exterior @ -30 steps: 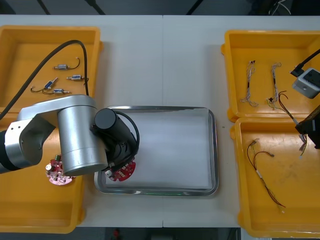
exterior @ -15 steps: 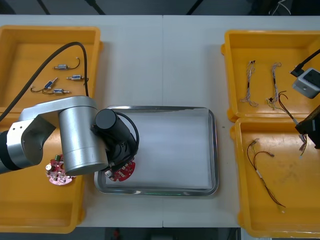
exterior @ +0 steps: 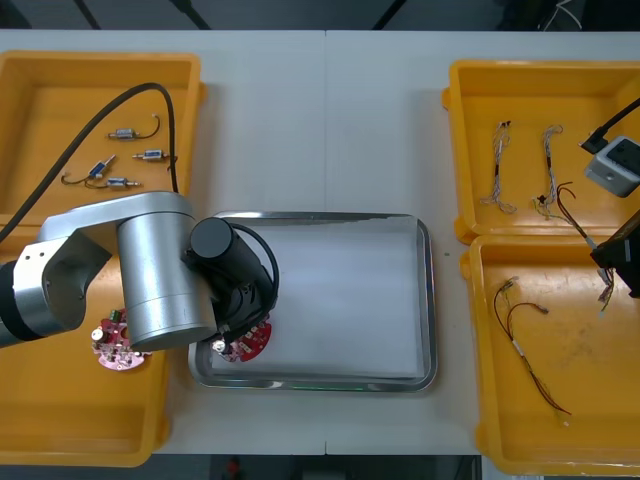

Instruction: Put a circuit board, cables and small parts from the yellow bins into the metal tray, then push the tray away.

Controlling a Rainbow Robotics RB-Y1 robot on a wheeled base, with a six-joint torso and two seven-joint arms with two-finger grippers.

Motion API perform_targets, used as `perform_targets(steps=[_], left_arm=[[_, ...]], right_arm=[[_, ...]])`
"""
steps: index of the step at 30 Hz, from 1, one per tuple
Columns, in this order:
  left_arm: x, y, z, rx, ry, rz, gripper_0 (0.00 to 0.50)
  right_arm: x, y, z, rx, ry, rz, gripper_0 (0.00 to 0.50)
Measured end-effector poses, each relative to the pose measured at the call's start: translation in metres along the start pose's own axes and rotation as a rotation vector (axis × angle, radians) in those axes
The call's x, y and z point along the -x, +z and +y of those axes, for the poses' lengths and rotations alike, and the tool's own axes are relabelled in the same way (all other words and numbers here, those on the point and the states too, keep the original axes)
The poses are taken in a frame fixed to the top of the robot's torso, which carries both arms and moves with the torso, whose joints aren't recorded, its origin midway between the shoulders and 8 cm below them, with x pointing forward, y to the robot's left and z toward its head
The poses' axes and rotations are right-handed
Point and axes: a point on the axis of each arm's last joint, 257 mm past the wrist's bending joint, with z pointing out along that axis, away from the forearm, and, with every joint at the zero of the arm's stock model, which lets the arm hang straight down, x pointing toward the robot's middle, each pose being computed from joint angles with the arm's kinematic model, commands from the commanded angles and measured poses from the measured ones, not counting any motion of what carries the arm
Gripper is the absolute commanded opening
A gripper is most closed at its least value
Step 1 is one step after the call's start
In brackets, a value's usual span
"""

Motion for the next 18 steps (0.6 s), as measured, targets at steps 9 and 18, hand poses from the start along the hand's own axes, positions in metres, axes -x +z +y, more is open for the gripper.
perform_targets(steps=[9, 18], left_arm=[[-0.011, -0.039, -0.006, -0.003, 0.023, 0.066, 0.5], [0.032, -0.103, -0.005, -0.035, 0.047, 0.067, 0.5]], right_arm=[[0.0, 0.0, 0.0, 0.0, 0.0, 0.0, 0.0], [0.0, 0.0, 0.0, 0.0, 0.0, 0.0, 0.0]])
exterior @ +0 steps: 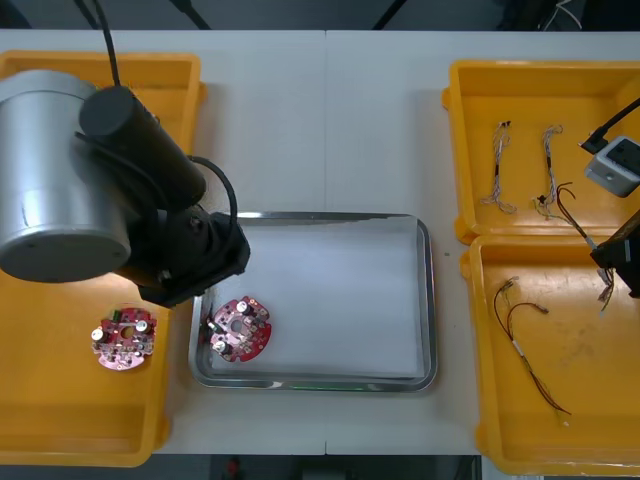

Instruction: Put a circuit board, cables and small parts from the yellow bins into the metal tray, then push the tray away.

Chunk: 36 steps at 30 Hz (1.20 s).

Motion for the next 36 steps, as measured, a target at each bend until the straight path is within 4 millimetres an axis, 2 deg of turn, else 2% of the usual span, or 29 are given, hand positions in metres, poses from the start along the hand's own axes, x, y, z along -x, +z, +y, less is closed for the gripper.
perform_targets(steps=[8, 12, 18, 22, 29, 36], left_arm=[[0.041, -0.037, 0.025, 0.047, 0.241, -0.045, 0.5], [0.066, -0.052, 0.038, 0.074, 0.182, -0.061, 0.5], [0.109, -0.068, 0.056, 0.095, 0.066, -0.099, 0.5], [0.133, -0.073, 0.066, 0.105, 0.076, -0.108, 0.5], [0.17, -0.073, 0.088, 0.149, 0.24, -0.117, 0.5], [0.196, -0.068, 0.095, 0.123, 0.167, -0.142, 0.5]], right_arm=[[-0.01, -0.004, 0.003, 0.009, -0.05, 0.052, 0.0], [-0.015, -0.002, 0.014, 0.01, -0.12, 0.094, 0.0], [0.001, 0.004, 0.048, 0.027, -0.282, 0.095, 0.0], [0.01, 0.01, 0.068, 0.051, -0.38, 0.11, 0.0], [0.025, 0.024, 0.099, 0.08, -0.52, 0.118, 0.0], [0.047, 0.044, 0.136, 0.083, -0.685, 0.088, 0.0]])
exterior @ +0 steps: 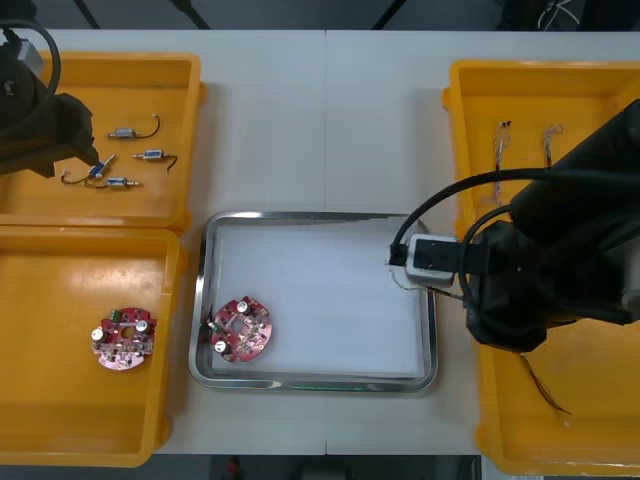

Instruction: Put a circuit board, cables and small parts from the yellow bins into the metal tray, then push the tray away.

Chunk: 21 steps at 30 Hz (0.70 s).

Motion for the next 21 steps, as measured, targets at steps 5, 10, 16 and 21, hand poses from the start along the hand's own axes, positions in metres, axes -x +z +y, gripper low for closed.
perform_targets(steps=[5, 10, 16, 21], left_arm=[[0.015, 0.005, 0.0, -0.032, -0.01, -0.025, 0.5], [0.028, 0.009, 0.001, -0.055, 0.141, -0.056, 0.5], [0.04, 0.012, 0.003, -0.062, 0.337, -0.083, 0.5], [0.048, 0.016, 0.011, -0.065, 0.302, -0.093, 0.5]], right_arm=[[0.03, 0.018, 0.013, 0.015, -0.075, -0.04, 0.0], [0.056, 0.04, 0.026, 0.041, -0.123, -0.076, 0.0], [0.072, 0.068, 0.036, 0.039, -0.18, -0.08, 0.0], [0.07, 0.093, 0.039, 0.017, -0.209, -0.06, 0.0]])
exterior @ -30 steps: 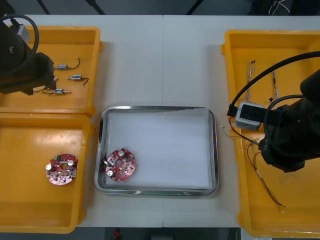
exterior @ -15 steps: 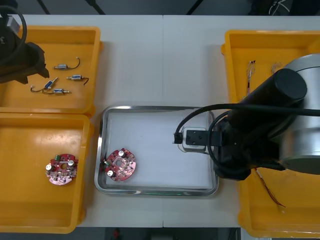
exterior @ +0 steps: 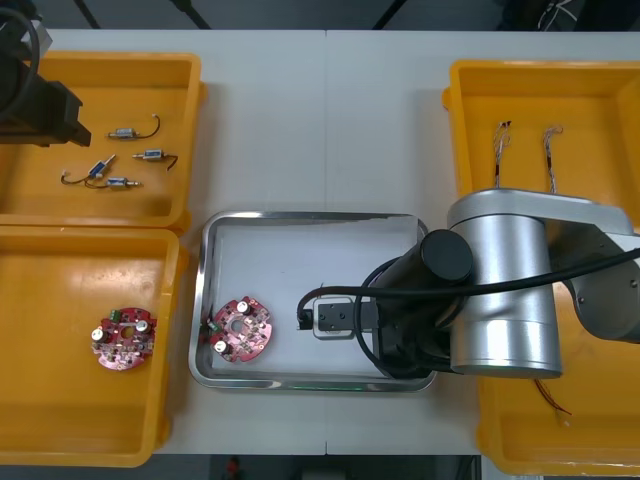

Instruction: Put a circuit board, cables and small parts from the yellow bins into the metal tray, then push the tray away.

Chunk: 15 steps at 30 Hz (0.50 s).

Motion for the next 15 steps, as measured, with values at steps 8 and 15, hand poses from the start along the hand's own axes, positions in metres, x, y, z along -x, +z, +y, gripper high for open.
perform_targets(steps=[8, 15], left_arm=[[0.013, 0.007, 0.018, 0.001, 0.072, -0.031, 0.5], [0.029, 0.017, 0.042, 0.054, 0.325, -0.068, 0.5]], right_arm=[[-0.001, 0.03, 0.005, -0.017, -0.026, 0.014, 0.0], [0.008, 0.04, 0.01, -0.004, -0.028, 0.015, 0.0]])
